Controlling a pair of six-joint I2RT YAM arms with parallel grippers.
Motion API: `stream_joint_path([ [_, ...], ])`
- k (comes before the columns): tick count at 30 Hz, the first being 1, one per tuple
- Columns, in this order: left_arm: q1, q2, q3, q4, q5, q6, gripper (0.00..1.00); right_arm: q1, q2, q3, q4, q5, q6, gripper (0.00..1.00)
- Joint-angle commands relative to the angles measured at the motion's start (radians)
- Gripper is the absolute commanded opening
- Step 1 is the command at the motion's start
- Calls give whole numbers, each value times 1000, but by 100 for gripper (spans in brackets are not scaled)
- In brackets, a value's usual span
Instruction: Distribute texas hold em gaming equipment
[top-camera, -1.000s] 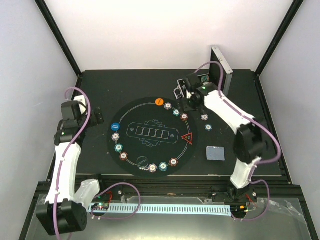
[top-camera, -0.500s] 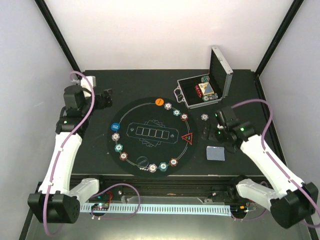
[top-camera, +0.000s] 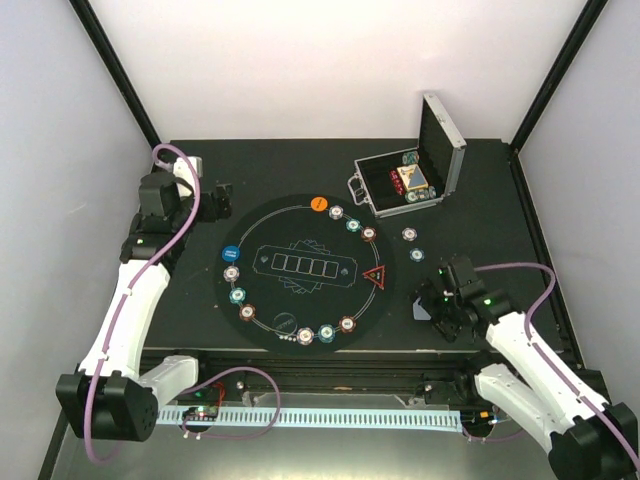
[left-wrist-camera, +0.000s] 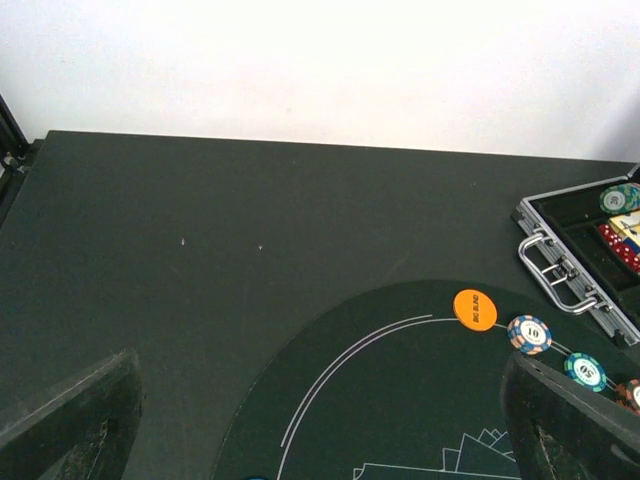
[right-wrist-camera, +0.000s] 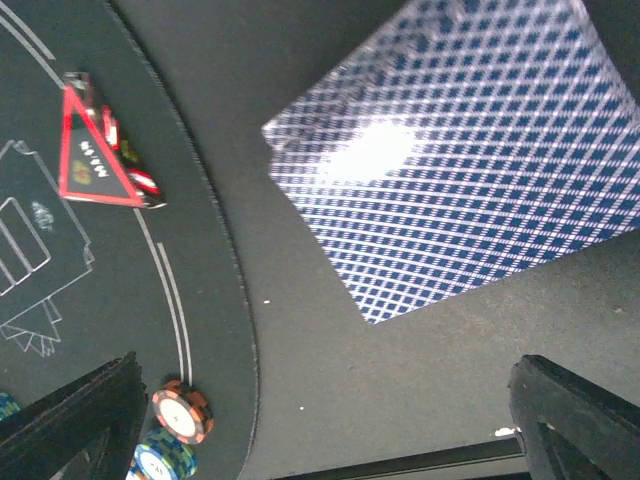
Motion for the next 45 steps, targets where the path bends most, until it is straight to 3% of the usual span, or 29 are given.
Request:
stream_joint_path([
  [1, -4, -23, 1, 20, -8, 21, 99, -3, -11, -73, 134, -48, 150, 100],
  [13, -3, -22, -6, 18, -11, 23, 99, -3, 137, -113, 265, 42, 166, 100],
  [36, -2, -18, -8, 16, -23, 29, 99, -9, 351, -4, 274, 203, 59, 100],
  [45, -3, -19, -10, 19, -17, 26, 99, -14, 463, 93, 208, 276, -78, 100],
])
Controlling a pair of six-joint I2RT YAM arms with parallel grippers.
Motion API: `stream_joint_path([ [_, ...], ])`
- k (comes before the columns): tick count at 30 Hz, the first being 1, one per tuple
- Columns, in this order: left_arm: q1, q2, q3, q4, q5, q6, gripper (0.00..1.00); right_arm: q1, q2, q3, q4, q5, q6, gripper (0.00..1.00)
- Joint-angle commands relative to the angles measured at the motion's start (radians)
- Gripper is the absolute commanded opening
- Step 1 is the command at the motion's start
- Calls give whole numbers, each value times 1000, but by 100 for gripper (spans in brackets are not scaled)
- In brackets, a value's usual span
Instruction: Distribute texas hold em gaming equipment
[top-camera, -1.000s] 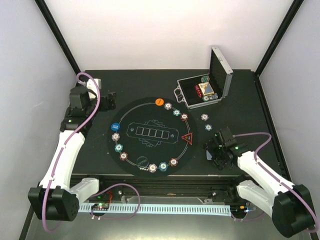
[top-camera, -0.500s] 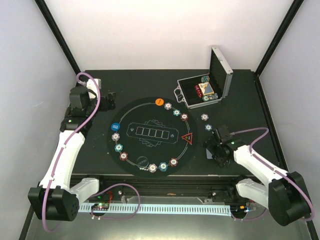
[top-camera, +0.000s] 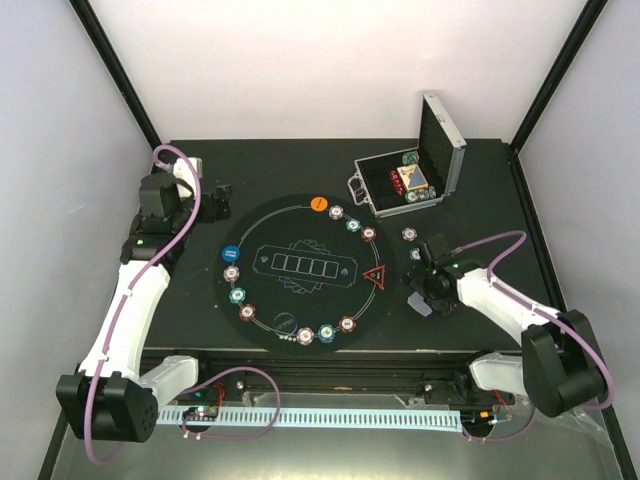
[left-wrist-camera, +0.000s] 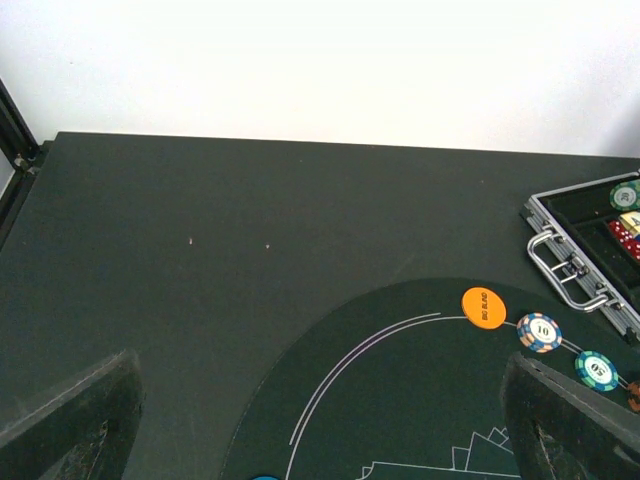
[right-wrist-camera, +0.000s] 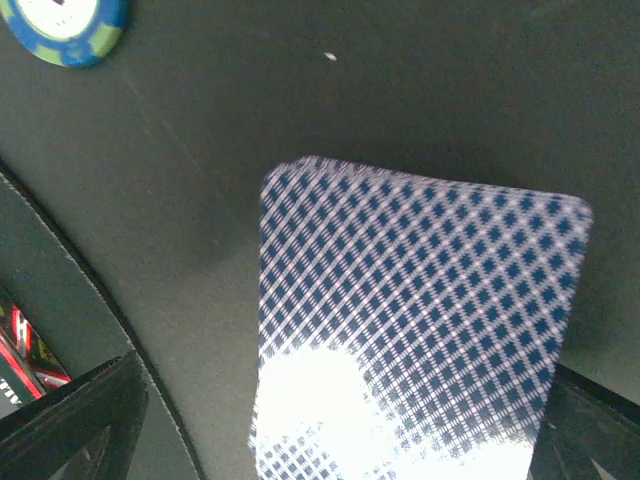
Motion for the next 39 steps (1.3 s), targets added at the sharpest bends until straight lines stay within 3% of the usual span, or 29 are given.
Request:
stream_joint_path([
  [1, -3, -14, 0, 19, -5, 11, 99, -7, 39, 52, -40, 69, -98, 100],
  [14, -3, -17, 0, 21, 12, 3, 99, -2, 152, 107, -156, 51, -327, 98],
  [20, -3, -18, -3, 23, 12, 4, 99, -3, 152, 73, -124, 14, -321, 86],
  [39, -3, -21, -8, 24, 18, 2, 99, -4, 154, 14, 5, -45, -350, 63],
])
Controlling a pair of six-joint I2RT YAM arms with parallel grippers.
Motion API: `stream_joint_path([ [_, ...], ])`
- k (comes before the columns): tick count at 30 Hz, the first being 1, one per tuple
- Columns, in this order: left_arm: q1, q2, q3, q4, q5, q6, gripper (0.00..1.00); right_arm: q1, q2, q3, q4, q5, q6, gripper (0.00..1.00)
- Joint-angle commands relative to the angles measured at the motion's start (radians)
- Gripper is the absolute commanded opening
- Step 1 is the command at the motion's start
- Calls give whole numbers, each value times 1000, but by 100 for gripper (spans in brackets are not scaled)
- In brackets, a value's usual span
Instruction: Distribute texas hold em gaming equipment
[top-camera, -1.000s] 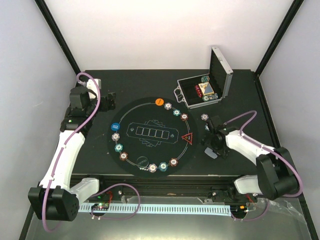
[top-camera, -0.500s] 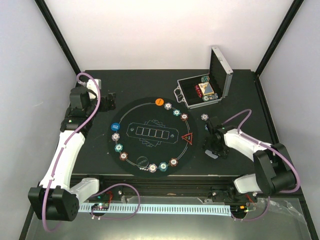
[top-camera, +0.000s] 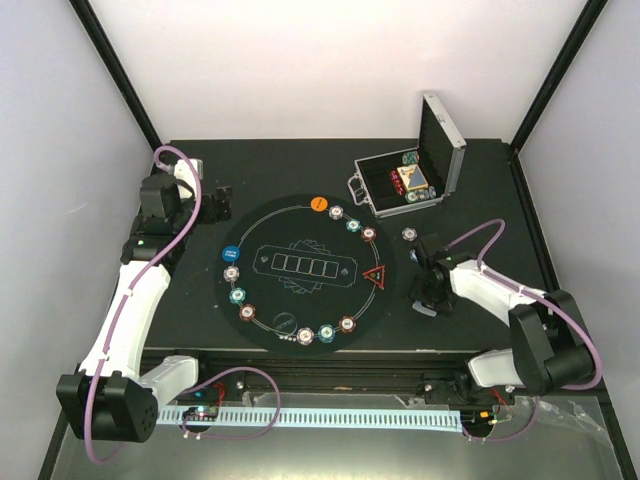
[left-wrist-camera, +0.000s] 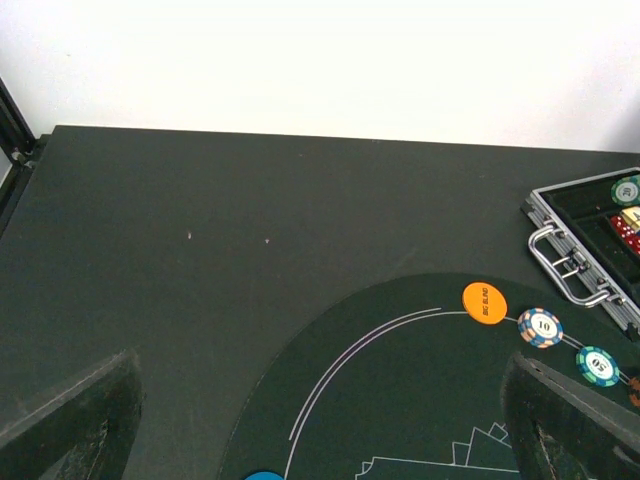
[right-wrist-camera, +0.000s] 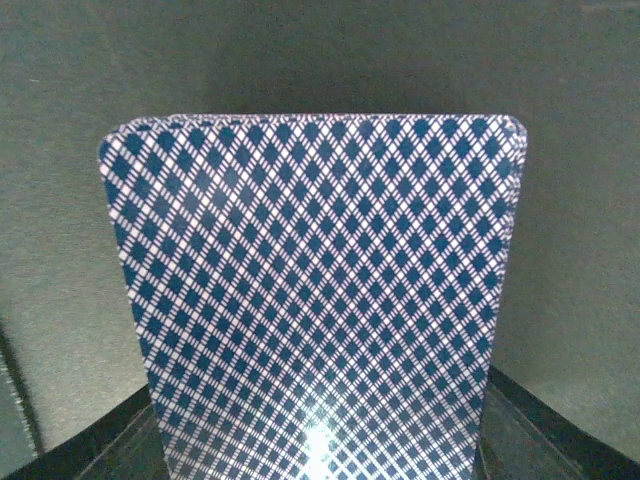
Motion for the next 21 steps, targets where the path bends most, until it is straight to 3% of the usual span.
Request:
stream_joint_path([
  [1, -2, -19, 2, 24, 17, 2, 99, 0, 13, -38, 100, -48, -32, 61],
  [14, -3, -10, -1, 23, 41, -5, 99, 1, -41, 87, -38, -11, -154, 57],
  [21, -8, 13, -17, 42, 132, -50, 99, 45, -20, 203, -120, -53, -275, 57],
])
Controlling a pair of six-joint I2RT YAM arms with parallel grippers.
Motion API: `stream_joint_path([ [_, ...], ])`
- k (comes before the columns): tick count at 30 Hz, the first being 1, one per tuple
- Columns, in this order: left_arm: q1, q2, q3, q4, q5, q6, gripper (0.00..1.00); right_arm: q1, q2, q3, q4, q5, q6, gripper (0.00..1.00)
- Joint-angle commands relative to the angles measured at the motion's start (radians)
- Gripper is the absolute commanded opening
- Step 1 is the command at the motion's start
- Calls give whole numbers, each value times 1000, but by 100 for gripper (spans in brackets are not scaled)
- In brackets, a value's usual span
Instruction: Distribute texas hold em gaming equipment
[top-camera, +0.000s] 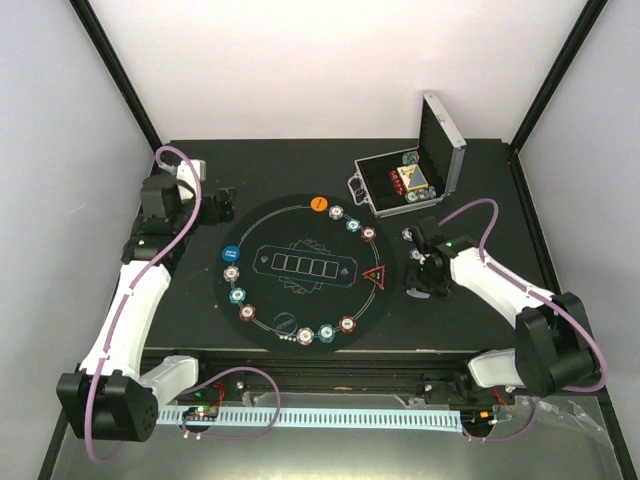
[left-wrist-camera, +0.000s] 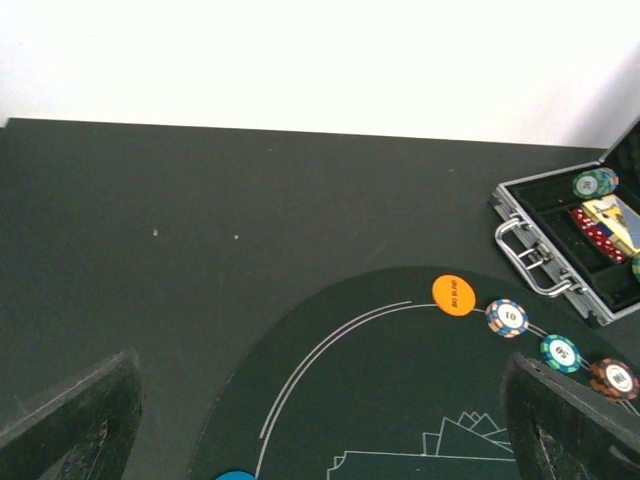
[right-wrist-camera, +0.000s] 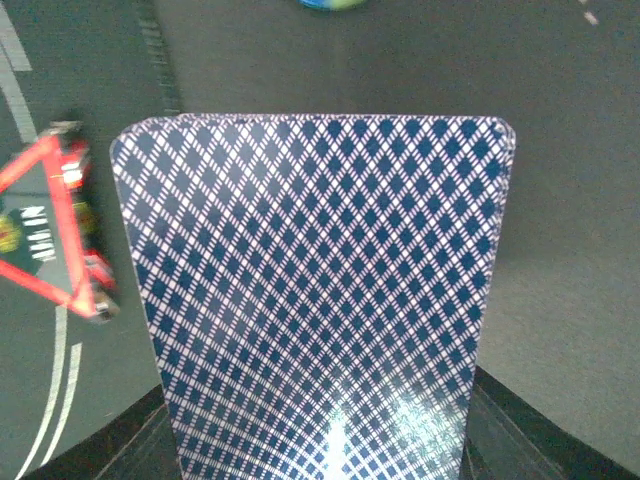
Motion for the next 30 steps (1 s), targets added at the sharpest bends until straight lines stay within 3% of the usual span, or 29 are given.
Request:
stream_joint_path([
  [1, -15, 19, -17, 45, 94, -48, 99, 43, 2, 83, -68, -22, -110, 56],
  [7, -89, 43, -18, -1, 168, -81, 99, 123, -4, 137, -79, -78, -219, 55],
  [10, -98, 44, -53, -27, 336, -177, 99, 177, -29, 146, -61, -136, -275, 55],
  [16, -196, 60, -227, 183, 712, -453, 98, 344, -52, 191, -25, -189, -371, 55],
  [24, -313, 187, -221, 159, 942, -452, 97, 484, -45, 261, 3, -224, -460, 56],
  [30, -365, 305, -197, 154, 1005, -416, 97, 551, -16, 313, -21, -207, -509, 56],
])
